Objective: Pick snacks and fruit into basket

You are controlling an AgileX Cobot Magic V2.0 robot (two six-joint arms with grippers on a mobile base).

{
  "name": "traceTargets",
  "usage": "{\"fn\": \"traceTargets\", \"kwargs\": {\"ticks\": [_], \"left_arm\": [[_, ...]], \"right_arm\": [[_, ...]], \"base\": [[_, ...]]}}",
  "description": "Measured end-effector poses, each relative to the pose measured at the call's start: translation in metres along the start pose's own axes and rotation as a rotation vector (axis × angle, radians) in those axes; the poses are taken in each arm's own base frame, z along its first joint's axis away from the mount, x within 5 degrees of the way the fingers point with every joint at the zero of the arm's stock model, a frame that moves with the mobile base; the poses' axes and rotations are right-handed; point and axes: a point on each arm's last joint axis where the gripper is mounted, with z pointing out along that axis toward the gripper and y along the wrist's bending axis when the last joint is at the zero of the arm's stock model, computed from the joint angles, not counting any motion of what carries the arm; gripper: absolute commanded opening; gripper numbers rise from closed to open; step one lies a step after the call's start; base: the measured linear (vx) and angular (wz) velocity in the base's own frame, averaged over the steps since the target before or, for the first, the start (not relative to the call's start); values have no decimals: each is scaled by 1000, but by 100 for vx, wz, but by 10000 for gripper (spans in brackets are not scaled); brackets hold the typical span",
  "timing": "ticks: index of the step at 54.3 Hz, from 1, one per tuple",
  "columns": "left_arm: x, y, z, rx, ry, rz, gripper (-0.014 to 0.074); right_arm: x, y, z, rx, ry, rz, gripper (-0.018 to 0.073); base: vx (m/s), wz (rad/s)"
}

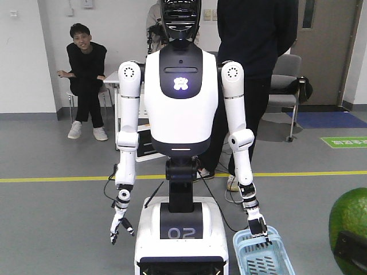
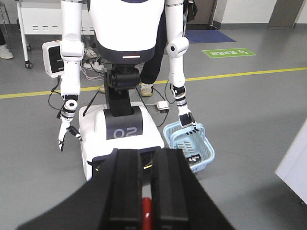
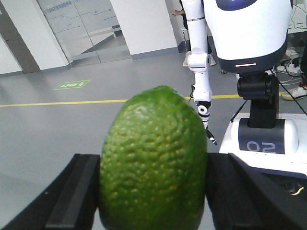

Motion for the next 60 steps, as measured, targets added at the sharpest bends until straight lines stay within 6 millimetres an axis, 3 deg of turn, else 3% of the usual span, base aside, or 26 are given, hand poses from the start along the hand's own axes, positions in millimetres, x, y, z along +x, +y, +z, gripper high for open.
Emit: {"fn": "traceTargets", "kwargs": {"ticks": [60], "left_arm": [[0,0,0,0,0,0,-9]], "right_arm": [[0,0,0,0,0,0,-8]], "base": [[32,0]]}}
